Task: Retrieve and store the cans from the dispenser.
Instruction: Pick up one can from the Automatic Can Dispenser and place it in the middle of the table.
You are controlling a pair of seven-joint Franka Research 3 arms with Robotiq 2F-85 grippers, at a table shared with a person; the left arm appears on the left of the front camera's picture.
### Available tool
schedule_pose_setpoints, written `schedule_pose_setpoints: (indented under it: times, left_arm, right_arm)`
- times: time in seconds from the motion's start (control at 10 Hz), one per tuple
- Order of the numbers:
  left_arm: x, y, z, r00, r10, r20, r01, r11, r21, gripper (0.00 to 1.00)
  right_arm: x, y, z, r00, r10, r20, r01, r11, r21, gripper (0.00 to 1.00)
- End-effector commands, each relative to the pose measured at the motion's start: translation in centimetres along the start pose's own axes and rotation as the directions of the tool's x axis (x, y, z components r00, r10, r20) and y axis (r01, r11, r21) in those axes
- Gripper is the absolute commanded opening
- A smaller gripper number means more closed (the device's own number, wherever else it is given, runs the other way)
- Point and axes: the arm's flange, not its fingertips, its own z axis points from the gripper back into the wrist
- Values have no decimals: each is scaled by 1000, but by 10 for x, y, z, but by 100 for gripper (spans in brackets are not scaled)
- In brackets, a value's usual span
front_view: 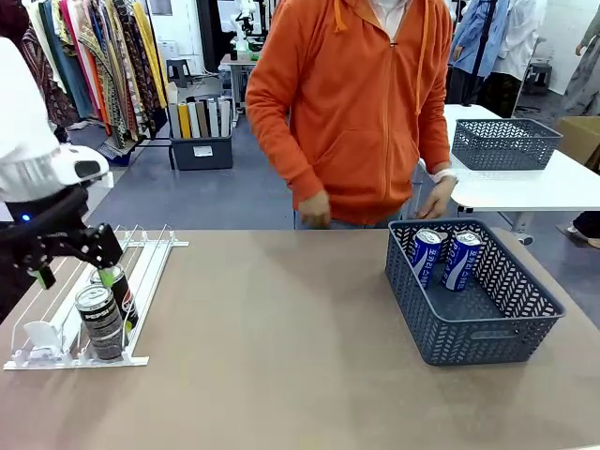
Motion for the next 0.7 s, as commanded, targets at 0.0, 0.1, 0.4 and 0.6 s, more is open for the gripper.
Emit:
schedule_pose_setpoints:
  times: [0.0, 0.1, 0.4, 0.6]
  left_arm:
    - [9, -6, -26, 999, 32, -29, -31, 999, 5, 100]
    - [15, -7, -41, 998, 48, -44, -48, 999, 6, 100]
    - [24, 6, -65, 995, 89, -39, -89, 996, 9, 100]
    - [25, 8, -73, 994, 92, -56, -92, 996, 2, 100]
  right_arm:
    - [2, 4, -1, 1000, 4, 9, -4, 1000, 12, 100]
    - [2, 4, -1, 1000, 4, 9, -4, 1000, 12, 100]
    - [2, 4, -1, 1000, 4, 9, -4, 1000, 12, 100]
    - [2, 4, -1, 1000, 4, 9, -4, 1000, 12, 100]
